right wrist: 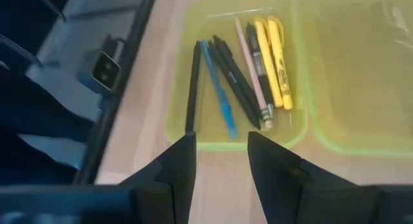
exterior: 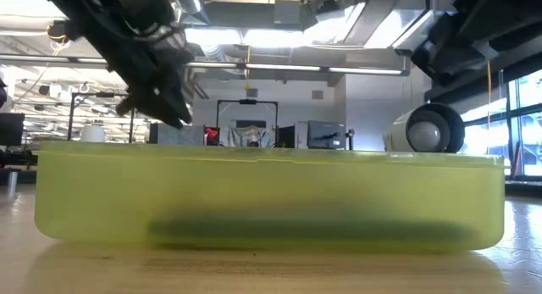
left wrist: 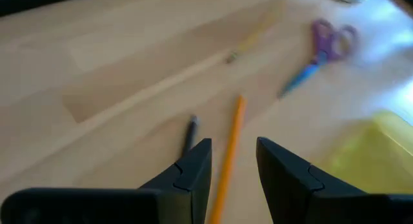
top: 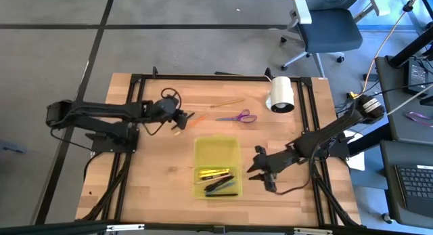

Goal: Pick & place school supplies into a supply box
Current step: Put the black pen into the yellow supply box

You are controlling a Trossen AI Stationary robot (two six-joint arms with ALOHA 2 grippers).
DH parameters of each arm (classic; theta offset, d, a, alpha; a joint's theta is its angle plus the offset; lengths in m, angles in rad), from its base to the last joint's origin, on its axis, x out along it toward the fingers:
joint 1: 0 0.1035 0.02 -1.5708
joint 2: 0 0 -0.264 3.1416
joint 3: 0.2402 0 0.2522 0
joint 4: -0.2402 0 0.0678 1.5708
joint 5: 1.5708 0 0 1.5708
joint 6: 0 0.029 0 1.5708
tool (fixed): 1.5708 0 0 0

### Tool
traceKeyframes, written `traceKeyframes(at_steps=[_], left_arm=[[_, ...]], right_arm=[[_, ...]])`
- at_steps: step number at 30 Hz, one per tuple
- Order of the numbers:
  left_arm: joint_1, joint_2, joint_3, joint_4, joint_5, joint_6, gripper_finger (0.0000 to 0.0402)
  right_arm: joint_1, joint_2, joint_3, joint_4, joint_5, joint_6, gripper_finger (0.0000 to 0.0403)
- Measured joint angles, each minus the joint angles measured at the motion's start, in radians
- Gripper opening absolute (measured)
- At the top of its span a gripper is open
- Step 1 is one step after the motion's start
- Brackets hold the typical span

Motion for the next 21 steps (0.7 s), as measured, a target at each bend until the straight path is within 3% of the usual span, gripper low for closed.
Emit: traceKeyframes(at_steps=[9, 21], left_arm=[[0.108, 0.19, 0.0, 0.113, 0.072, 0.036, 0.0116], [0.11, 0.257, 0.001, 0.185, 0.055, 0.038, 0.0118]], right_arm=[[-0.001, -0.179, -0.229, 0.211, 0.062, 0.134, 0.0144], [0.026, -0.202, -0.247, 0.152, 0.117, 0.083, 0.0144]])
